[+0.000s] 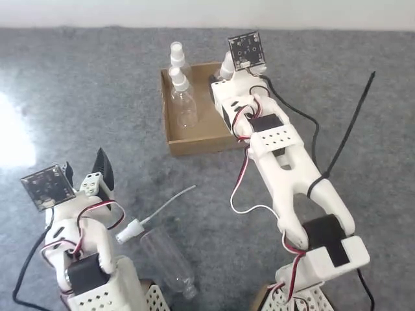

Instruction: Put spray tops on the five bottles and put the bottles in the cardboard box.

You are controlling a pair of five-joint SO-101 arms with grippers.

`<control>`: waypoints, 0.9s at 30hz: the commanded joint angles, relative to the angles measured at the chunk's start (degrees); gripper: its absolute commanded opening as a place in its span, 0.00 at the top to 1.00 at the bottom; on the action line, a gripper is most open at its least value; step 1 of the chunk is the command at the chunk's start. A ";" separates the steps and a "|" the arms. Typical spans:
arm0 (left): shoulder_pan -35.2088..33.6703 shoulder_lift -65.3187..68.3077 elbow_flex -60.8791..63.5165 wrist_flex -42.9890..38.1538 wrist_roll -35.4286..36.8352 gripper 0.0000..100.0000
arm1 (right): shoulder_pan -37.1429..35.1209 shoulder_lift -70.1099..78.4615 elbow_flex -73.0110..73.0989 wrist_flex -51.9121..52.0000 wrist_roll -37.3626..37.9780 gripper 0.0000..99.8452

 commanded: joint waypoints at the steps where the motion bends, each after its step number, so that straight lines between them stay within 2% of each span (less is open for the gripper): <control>1: -0.18 -1.32 -0.22 -1.41 0.00 0.76 | 0.57 0.48 -4.04 -3.74 1.32 0.97; 27: -0.18 -1.32 0.75 -2.64 0.00 0.76 | -1.10 7.69 -5.63 -6.55 1.32 0.97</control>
